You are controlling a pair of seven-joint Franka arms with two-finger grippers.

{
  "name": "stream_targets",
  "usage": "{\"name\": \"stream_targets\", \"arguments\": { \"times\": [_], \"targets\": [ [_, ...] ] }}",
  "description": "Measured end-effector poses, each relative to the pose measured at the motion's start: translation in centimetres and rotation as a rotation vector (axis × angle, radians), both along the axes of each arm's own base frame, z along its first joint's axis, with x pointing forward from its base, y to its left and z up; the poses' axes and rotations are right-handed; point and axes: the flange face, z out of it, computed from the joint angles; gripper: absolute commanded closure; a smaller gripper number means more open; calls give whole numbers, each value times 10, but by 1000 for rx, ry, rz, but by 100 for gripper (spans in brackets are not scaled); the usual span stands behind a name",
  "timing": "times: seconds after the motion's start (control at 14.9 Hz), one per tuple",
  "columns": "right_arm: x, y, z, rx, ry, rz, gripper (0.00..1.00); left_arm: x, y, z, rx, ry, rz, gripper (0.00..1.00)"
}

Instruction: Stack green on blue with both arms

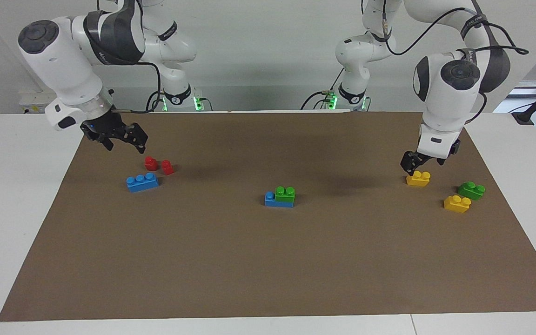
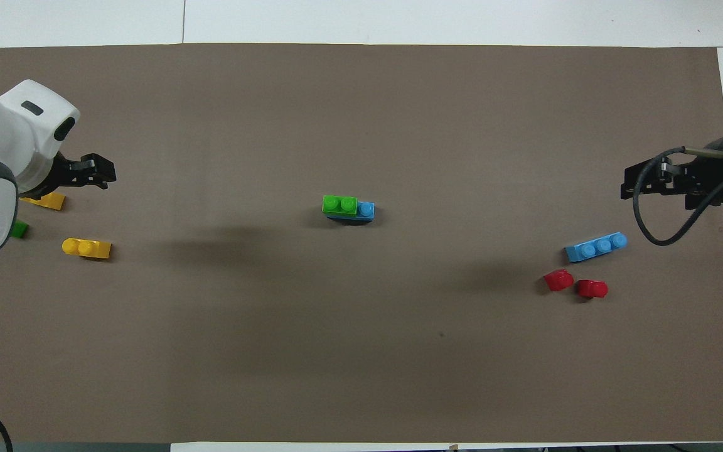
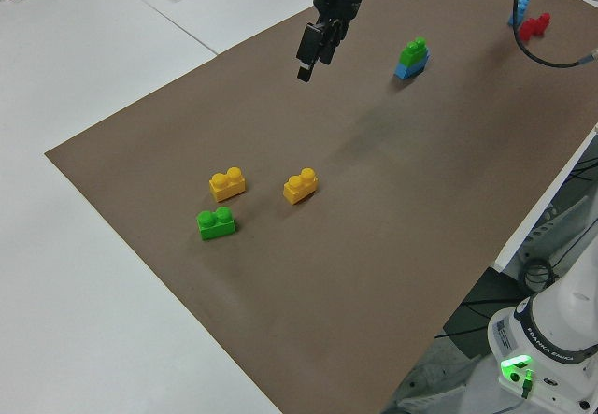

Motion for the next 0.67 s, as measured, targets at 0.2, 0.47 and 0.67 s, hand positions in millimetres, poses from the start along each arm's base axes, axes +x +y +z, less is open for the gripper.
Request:
{"name": "stream_targets", "arguments": {
  "times": [0.2,0.47,0.67],
  "targets": [
    [1,-14,14,-12,-3,7,0,-14,16,24,-67,10,29,0],
    [3,-10,16,-18,0,17,0,-17,22,31,-82,6,43,0],
    [4,-9,15,-18,1,20,0,-17,21,31,-83,6,42,0]
  ]
}}
